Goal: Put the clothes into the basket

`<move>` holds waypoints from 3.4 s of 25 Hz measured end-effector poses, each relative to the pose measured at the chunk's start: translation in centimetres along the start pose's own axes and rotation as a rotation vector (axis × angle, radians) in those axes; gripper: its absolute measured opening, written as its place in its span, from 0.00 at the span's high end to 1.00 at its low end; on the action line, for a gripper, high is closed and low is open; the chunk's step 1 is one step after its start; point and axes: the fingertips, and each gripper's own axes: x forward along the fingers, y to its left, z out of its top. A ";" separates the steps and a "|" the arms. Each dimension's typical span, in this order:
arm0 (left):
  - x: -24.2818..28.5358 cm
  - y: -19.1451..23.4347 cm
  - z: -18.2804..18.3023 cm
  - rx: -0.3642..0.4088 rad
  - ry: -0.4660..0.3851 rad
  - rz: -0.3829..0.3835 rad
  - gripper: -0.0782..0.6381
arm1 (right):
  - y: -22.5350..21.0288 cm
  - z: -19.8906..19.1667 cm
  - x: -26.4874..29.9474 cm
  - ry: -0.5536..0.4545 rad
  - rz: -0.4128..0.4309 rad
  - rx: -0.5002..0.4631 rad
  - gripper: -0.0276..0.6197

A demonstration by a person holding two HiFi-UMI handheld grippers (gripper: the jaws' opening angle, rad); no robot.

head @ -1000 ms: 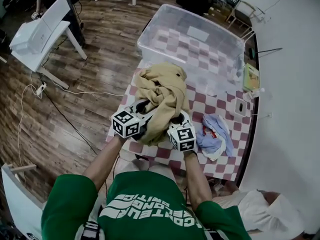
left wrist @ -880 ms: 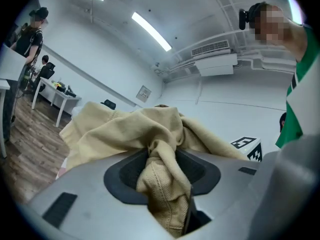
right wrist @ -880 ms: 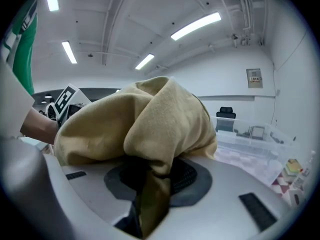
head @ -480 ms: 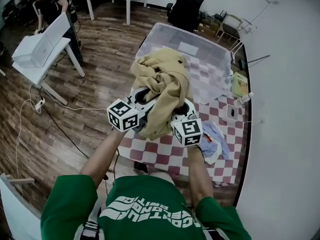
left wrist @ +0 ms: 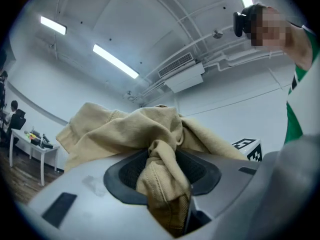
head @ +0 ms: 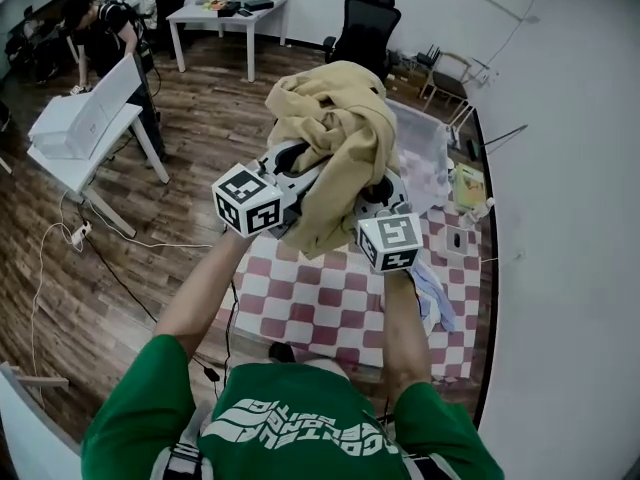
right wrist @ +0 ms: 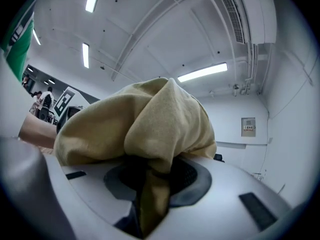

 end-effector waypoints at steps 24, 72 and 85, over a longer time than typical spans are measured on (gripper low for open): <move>8.8 1.8 8.1 0.114 -0.064 -0.081 0.68 | -9.2 7.6 2.6 -0.120 -0.056 -0.087 0.79; 28.6 24.6 -23.9 -0.170 0.352 -0.064 0.68 | -26.6 -27.2 21.1 0.349 0.037 0.050 0.78; 27.6 25.6 -35.1 -0.220 0.679 -0.076 0.67 | -24.6 -38.6 21.0 0.626 0.235 0.043 0.78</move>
